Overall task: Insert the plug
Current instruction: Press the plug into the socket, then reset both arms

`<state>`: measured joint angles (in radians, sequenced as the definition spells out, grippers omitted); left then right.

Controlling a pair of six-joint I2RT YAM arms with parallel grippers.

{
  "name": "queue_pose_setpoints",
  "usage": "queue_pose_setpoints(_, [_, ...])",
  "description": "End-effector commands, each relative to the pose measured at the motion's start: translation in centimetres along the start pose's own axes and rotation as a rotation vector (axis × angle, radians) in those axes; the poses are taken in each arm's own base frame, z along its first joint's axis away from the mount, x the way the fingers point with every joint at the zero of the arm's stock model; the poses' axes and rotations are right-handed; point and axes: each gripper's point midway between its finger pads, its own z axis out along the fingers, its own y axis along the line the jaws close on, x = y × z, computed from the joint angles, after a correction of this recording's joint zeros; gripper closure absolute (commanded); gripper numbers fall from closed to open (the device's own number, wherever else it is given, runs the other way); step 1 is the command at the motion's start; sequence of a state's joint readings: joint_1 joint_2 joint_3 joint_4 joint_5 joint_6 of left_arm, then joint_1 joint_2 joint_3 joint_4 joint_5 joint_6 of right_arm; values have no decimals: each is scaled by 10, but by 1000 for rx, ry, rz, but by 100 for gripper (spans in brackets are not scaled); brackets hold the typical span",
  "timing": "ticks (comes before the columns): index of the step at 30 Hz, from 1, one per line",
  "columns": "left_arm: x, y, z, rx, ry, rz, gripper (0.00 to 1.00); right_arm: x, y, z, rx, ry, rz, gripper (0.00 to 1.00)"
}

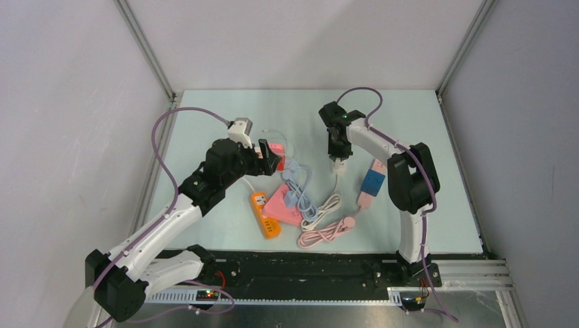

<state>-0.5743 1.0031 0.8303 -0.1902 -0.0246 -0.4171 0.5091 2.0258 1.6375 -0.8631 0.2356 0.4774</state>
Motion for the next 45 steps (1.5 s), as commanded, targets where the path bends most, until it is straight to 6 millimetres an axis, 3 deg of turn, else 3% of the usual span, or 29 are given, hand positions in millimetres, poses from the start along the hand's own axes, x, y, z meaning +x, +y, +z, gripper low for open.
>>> queue_pose_setpoints(1, [-9, 6, -3, -20, -42, 20, 15, 66, -24, 56, 138, 225, -51, 100])
queue_pose_setpoints(8, [-11, 9, -7, -32, -46, 33, 15, 61, -27, 54, 180, 228, -68, 97])
queue_pose_setpoints(10, [-12, 10, -8, -39, -47, 36, 15, 56, -24, 49, 177, 209, -68, 89])
queue_pose_setpoints(13, [-13, 12, -10, -50, -46, 33, 15, 39, -19, 34, 163, 155, -49, 66])
queue_pose_setpoints(16, [-13, 15, -14, -66, -39, 31, 13, 10, -5, 7, 99, 81, -8, 46])
queue_pose_setpoints(19, [-12, 16, -20, -78, -27, 28, 4, -22, 7, -33, 19, -16, 42, 14])
queue_pose_setpoints(21, [-13, 19, -25, -95, -23, 18, 1, -40, 15, -59, -50, -72, 72, 3])
queue_pose_setpoints(24, [-15, 21, -35, -110, -27, 11, 0, -55, 19, -96, -121, -139, 107, 1])
queue_pose_setpoints(27, [-9, 29, -45, -156, 0, 1, 0, -54, 11, -119, -141, -167, 132, 1])
queue_pose_setpoints(28, [-9, 30, -49, -164, 0, -4, 0, -51, 5, -129, -142, -185, 144, 1])
queue_pose_setpoints(29, [-5, 34, -53, -183, 15, -8, 0, -43, -2, -128, -129, -177, 148, 1])
queue_pose_setpoints(31, [-1, 37, -61, -194, 22, -17, 0, -38, -22, -159, -141, -249, 185, 1])
queue_pose_setpoints(34, [-1, 39, -80, -195, -7, -23, 0, -26, -51, -184, -146, -332, 248, 1])
queue_pose_setpoints(39, [-10, 50, -121, -226, -124, -31, 0, 18, -123, -232, -93, -500, 414, 1])
queue_pose_setpoints(45, [-13, 57, -162, -227, -229, -52, 0, 69, -192, -278, -29, -644, 629, 1])
